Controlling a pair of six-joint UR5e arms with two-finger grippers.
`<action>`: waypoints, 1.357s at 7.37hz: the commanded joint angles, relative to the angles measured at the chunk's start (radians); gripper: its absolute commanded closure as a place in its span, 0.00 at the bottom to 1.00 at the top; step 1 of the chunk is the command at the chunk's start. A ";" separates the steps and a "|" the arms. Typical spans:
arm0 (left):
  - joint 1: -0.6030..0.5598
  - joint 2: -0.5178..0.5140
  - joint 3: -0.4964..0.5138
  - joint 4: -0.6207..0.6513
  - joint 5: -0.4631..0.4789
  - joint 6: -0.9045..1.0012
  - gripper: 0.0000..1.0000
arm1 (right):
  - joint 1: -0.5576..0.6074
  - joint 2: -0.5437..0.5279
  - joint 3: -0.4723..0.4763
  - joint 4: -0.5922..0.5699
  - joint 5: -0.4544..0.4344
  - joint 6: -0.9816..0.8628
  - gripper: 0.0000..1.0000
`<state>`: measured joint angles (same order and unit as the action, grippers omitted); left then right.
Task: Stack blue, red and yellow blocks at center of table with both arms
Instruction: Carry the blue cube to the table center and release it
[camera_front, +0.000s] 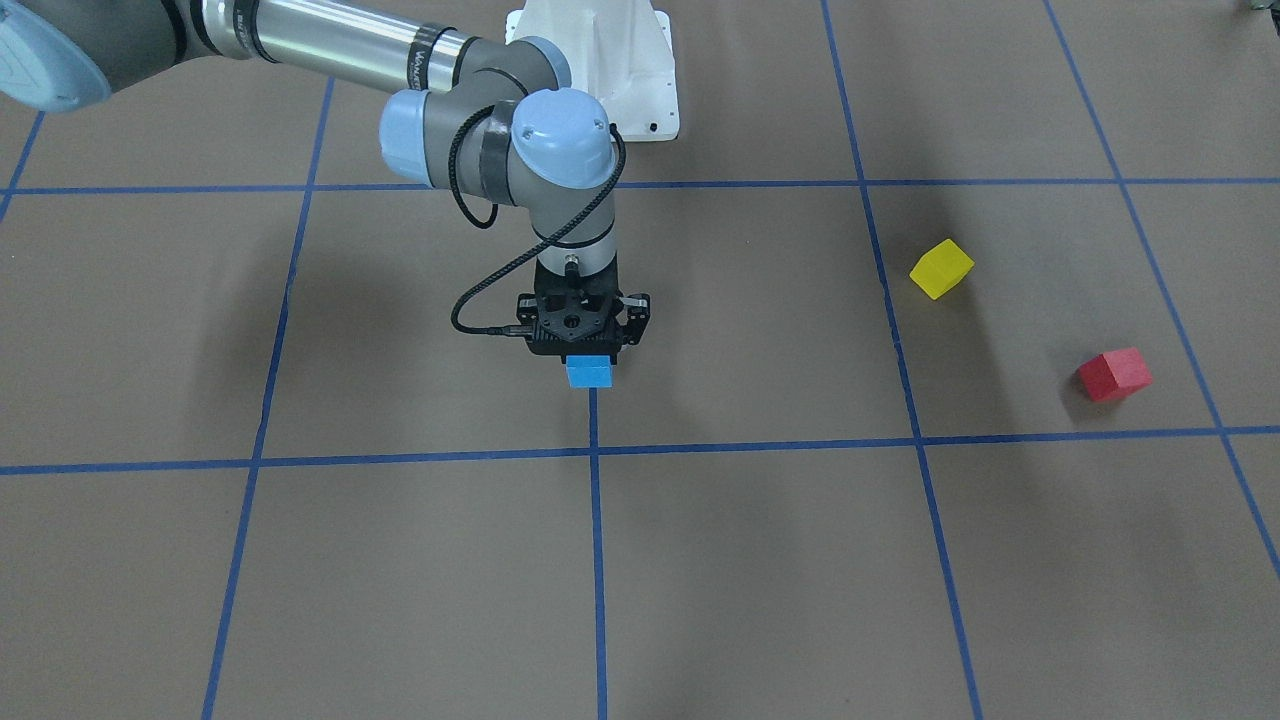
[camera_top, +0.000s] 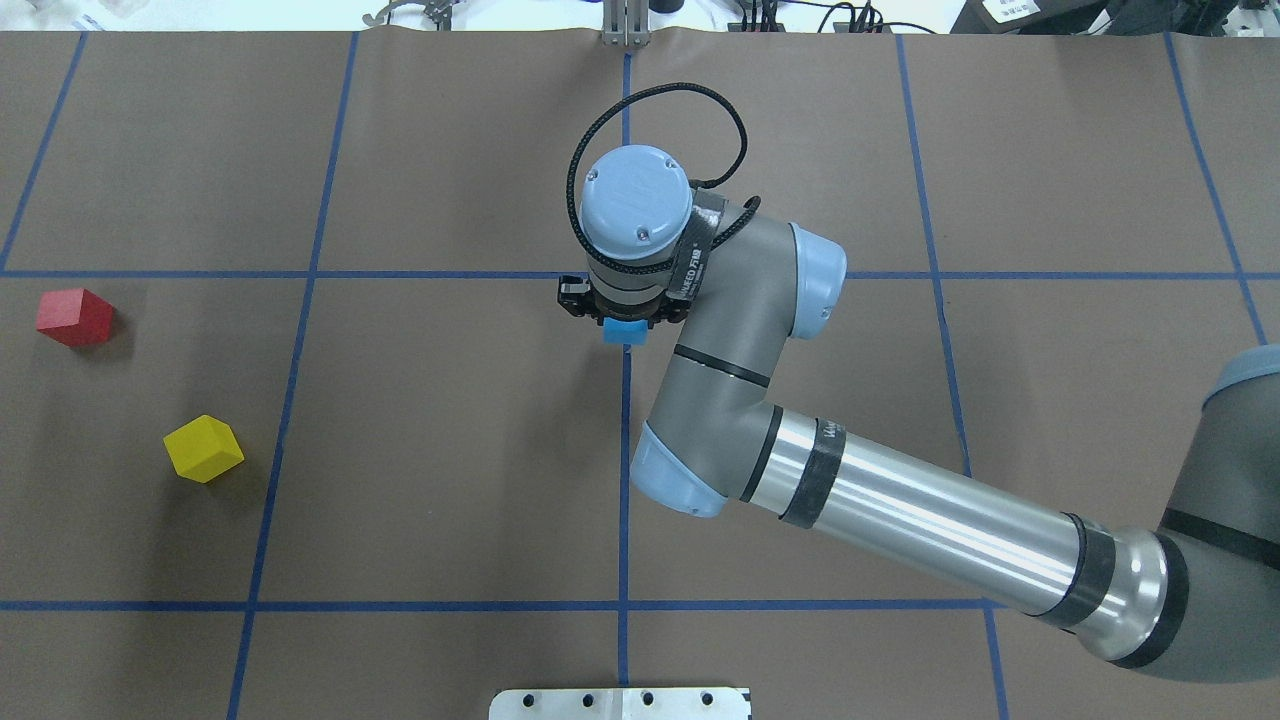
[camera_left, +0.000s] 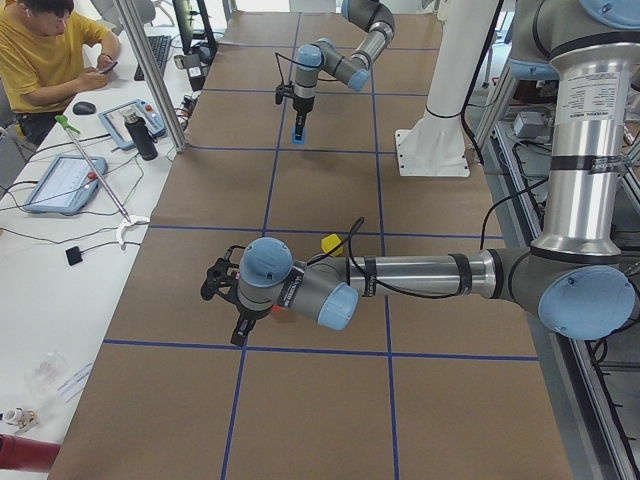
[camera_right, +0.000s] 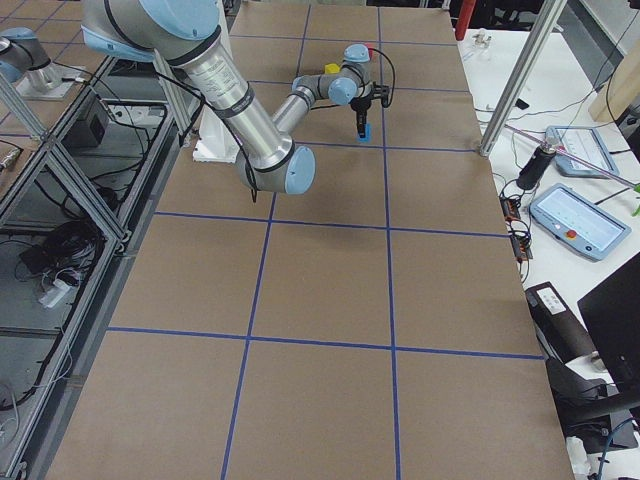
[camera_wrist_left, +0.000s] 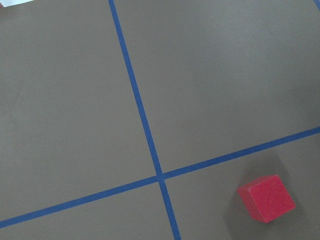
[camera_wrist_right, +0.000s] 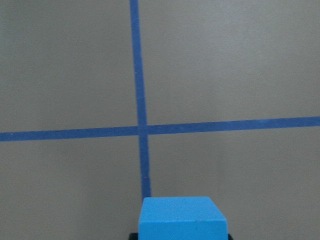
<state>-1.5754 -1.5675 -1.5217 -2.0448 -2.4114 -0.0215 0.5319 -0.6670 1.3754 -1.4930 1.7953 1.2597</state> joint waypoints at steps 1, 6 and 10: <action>0.000 0.003 0.000 0.000 0.000 0.000 0.00 | -0.027 0.007 -0.029 -0.003 -0.022 -0.009 0.89; 0.000 0.003 -0.001 0.000 0.000 0.000 0.00 | -0.052 -0.005 -0.027 0.011 -0.053 -0.016 0.01; 0.000 -0.009 -0.015 -0.073 -0.101 0.002 0.00 | 0.224 0.000 0.163 -0.131 0.189 -0.145 0.01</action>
<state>-1.5754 -1.5733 -1.5327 -2.0748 -2.4650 -0.0206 0.6562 -0.6630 1.4742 -1.5614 1.9119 1.1900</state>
